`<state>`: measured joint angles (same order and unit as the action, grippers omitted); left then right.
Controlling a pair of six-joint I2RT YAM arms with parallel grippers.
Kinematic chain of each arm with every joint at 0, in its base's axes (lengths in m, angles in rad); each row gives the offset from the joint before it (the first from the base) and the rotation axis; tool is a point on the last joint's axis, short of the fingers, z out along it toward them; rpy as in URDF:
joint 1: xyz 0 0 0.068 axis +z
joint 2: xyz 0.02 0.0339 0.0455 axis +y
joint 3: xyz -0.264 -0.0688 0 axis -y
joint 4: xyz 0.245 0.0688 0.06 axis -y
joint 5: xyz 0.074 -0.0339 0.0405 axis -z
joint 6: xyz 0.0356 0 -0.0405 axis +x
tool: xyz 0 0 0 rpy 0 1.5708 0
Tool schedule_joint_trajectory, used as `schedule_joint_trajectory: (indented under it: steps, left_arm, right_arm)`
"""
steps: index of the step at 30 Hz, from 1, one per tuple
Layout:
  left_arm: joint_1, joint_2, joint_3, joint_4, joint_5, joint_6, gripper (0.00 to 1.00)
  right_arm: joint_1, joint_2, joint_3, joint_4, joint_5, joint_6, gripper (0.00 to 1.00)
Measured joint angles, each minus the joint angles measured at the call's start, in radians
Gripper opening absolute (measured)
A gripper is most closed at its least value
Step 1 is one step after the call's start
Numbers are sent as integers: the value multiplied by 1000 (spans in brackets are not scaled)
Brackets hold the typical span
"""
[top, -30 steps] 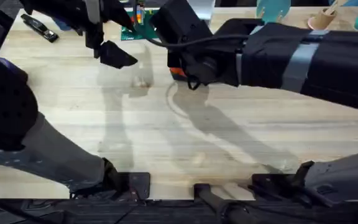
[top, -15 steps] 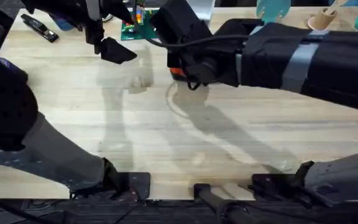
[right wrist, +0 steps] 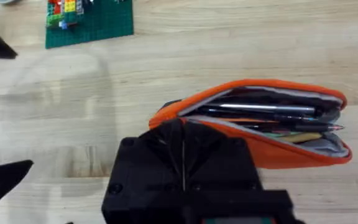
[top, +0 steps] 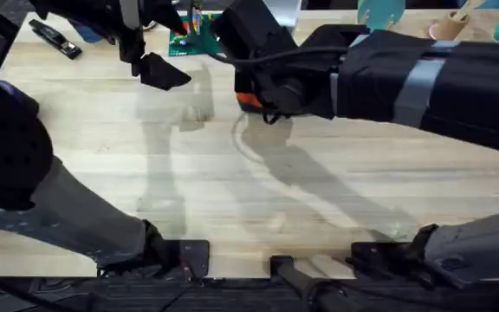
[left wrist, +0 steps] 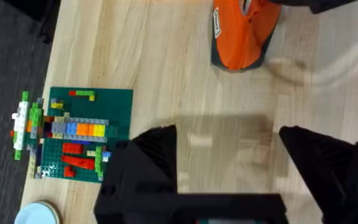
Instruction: Unzip the bag, pick up the pens from the table one at a time and place them inside, then zip the bag closed.
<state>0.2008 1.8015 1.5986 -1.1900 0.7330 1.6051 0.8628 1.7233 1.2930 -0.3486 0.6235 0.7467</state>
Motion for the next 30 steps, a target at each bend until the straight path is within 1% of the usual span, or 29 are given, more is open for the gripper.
schedule_joint_trajectory:
  steps: [4, 7, 11, 15, 21, 26, 30]
  left_arm:
    - [1, 0, 0, -25, 20, 21, 994]
    - [8, 0, 0, -40, 72, 52, 995]
    - [35, 26, 1, -73, 170, 105, 995]
    - [57, 98, 1, -115, 260, 177, 995]
    - [59, 210, 1, -135, 366, 261, 995]
    - [58, 301, 1, -134, 452, 293, 994]
    - [48, 374, 1, -134, 486, 310, 995]
  right_arm:
    - [-4, 0, 0, 0, 0, 0, 30]
    - [-4, 0, 0, 0, 0, 0, 30]
    - [-4, 0, 0, 4, 0, 0, 30]
    - [-4, 0, 0, 6, 0, 0, 30]
    - [-4, 0, 0, 8, 0, 0, 30]
    - [-4, 0, 0, 8, 0, 0, 30]
    - [-4, 0, 0, 8, 0, 0, 31]
